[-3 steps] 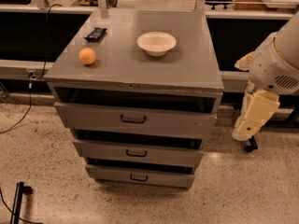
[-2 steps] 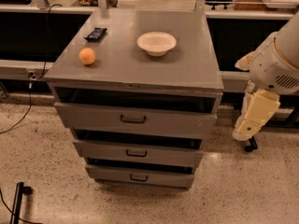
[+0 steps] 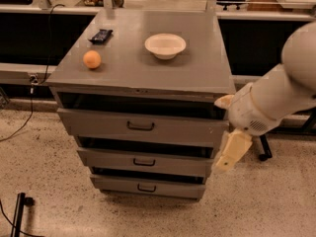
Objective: Open middle drawer
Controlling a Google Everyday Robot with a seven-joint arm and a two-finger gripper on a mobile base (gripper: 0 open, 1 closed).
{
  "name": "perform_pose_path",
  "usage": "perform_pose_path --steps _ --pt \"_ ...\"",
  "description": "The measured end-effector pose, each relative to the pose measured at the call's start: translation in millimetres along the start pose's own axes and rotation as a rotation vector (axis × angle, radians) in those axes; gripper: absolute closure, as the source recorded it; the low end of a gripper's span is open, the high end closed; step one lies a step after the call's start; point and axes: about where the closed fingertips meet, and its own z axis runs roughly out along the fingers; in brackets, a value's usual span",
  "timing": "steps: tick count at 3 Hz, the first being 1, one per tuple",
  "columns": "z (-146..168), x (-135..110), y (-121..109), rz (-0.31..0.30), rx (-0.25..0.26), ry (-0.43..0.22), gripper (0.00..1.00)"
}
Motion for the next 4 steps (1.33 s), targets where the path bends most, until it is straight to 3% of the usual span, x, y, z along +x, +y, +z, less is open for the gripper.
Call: perform_pose_path --steps 1,2,3,4 --pt "58.2 0.3 21.6 -0.019 -0.022 -0.101 0.0" --pt "65.0 -5.5 9.0 -0.031 0.042 -0.127 0.0" --pt "89.3 -7.2 10.0 -0.038 0.005 -0.094 0.0" --pt "145.8 5.0 31.8 -0.054 -0.051 -0.125 0.0"
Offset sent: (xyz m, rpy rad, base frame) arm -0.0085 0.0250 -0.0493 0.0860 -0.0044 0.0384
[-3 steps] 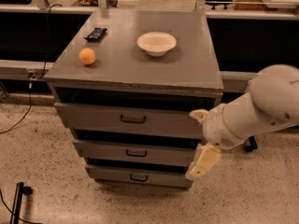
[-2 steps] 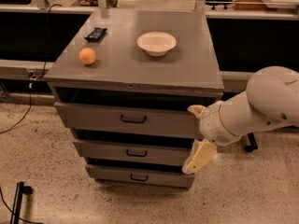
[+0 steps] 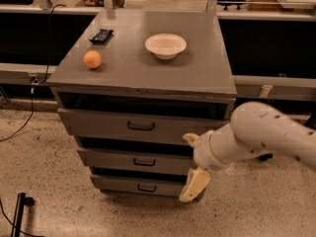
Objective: Open middle drawer
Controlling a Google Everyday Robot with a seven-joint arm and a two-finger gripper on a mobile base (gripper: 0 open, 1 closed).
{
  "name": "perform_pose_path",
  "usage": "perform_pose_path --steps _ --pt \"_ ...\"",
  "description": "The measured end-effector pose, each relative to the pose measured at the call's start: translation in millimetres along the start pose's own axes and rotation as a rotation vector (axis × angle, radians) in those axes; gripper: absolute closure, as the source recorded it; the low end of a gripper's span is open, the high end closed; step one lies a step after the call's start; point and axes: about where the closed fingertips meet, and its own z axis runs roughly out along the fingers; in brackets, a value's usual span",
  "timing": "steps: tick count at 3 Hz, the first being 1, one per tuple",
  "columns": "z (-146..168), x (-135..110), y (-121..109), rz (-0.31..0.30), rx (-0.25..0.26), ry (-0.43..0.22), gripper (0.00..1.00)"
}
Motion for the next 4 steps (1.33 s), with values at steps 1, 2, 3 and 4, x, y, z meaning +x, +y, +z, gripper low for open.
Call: perform_pose_path --steps 1,2,3,4 --pt "57.2 8.7 8.5 -0.097 0.042 -0.099 0.0" --pt "62.1 3.5 -7.5 -0.149 0.107 -0.116 0.0" --pt "73.9 3.1 -3.3 -0.168 0.074 -0.117 0.0" --pt "115.9 22.5 0.5 -0.229 0.042 -0.1 0.0"
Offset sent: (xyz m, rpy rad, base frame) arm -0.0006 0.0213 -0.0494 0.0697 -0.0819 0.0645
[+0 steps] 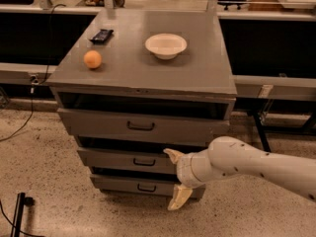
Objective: Open middle drawer
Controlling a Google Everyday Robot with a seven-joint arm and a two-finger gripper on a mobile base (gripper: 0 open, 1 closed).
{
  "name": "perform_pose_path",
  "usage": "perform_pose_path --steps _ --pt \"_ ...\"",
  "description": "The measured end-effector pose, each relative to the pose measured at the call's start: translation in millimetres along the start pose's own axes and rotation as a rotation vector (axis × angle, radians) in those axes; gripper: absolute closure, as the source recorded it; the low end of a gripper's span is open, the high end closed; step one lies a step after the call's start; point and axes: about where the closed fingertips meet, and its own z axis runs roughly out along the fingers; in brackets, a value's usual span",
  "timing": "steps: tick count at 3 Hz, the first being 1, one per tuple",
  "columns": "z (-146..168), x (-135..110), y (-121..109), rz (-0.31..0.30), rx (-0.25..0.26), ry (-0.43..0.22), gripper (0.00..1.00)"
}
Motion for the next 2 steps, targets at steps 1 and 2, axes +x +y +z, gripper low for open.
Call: perform_pose_path --steps 1,2 --pt "35.0 31.1 2.9 -0.035 0.0 0.011 0.0" --pt "56.2 52.9 0.4 -0.042 0.009 0.019 0.0"
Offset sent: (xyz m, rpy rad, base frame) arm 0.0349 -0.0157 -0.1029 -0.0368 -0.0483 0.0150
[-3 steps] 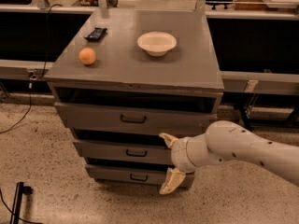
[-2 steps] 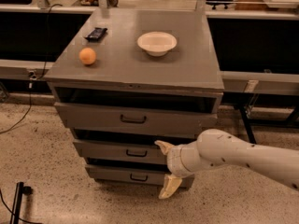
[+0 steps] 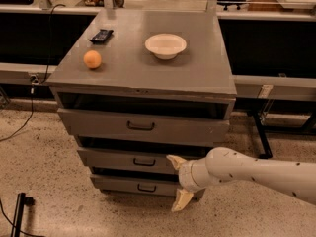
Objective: Open middle drawer
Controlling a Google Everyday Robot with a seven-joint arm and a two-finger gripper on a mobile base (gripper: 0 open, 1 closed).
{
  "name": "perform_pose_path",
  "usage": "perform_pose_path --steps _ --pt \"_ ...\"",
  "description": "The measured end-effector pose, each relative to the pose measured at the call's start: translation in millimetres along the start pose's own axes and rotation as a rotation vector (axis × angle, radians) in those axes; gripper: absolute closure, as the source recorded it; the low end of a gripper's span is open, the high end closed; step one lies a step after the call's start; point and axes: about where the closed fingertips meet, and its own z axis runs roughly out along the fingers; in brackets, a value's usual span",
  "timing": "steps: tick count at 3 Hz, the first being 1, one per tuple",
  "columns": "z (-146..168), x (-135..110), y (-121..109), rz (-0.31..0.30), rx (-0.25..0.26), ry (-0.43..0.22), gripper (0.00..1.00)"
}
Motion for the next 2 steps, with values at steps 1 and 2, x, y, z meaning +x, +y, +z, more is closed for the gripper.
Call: perform_pose_path --steps 1,2 --pt "22.3 20.4 -9.4 0.032 0.0 -0.043 0.0" --pt "34.3 33.1 -23.4 0.05 0.008 -0.059 0.0"
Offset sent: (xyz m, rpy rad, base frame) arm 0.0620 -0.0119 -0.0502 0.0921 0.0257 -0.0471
